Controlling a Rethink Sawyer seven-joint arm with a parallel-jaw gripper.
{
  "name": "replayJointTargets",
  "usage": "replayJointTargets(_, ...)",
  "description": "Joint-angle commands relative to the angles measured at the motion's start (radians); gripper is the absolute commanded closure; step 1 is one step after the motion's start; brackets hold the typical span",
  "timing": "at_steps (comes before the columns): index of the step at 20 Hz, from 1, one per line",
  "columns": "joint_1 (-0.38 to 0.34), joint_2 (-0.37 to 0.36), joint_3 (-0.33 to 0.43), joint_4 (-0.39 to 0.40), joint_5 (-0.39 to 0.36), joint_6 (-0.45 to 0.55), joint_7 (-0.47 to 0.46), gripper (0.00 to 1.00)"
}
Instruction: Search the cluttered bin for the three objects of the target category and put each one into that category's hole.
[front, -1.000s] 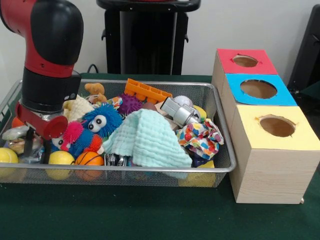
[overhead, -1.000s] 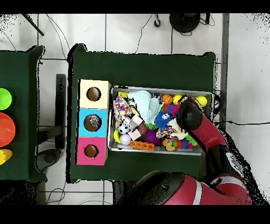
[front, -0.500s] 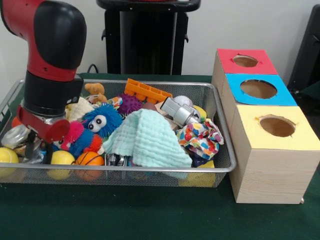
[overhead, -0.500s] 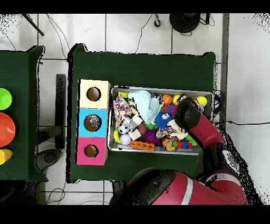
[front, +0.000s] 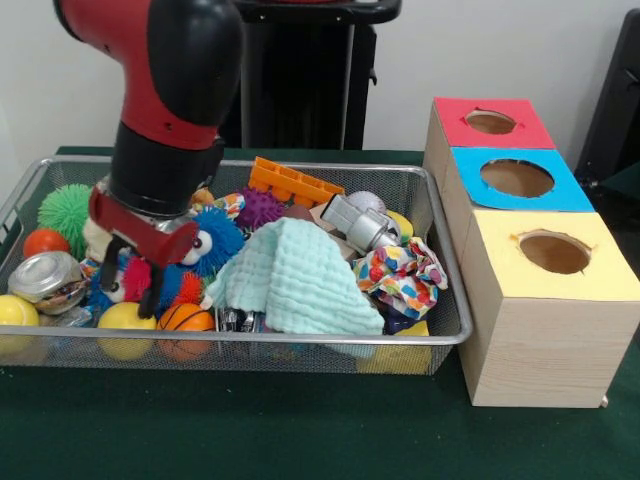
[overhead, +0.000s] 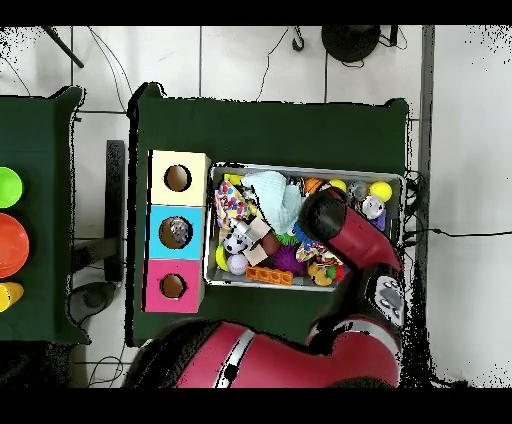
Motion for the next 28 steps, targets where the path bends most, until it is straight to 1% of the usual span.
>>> replayJointTargets(1, 0.162, 0.123, -0.202, -0.036, 0.073, 0.281, 0.336, 0.0)
replayJointTargets(2, 0.18, 0.139, -0.216, -0.037, 0.081, 0.291, 0.356, 0.0)
replayJointTargets(3, 0.198, 0.152, -0.228, -0.032, 0.087, 0.278, 0.37, 0.0)
replayJointTargets(7, 0.236, 0.212, -0.216, -0.011, 0.126, 0.154, 0.424, 0.0)
replayJointTargets(10, 0.245, 0.212, -0.203, 0.013, 0.134, 0.097, 0.43, 0.0)
replayJointTargets(12, 0.243, 0.192, -0.204, 0.034, 0.121, 0.086, 0.42, 0.0)
replayJointTargets(15, 0.232, 0.155, -0.227, 0.039, 0.093, 0.101, 0.398, 0.0)
replayJointTargets(20, 0.19, 0.105, -0.256, 0.005, 0.059, 0.134, 0.352, 0.0)
replayJointTargets(24, 0.173, 0.067, -0.285, -0.024, 0.051, 0.175, 0.327, 0.0)
replayJointTargets(28, 0.156, 0.067, -0.269, -0.063, 0.057, 0.187, 0.321, 0.0)
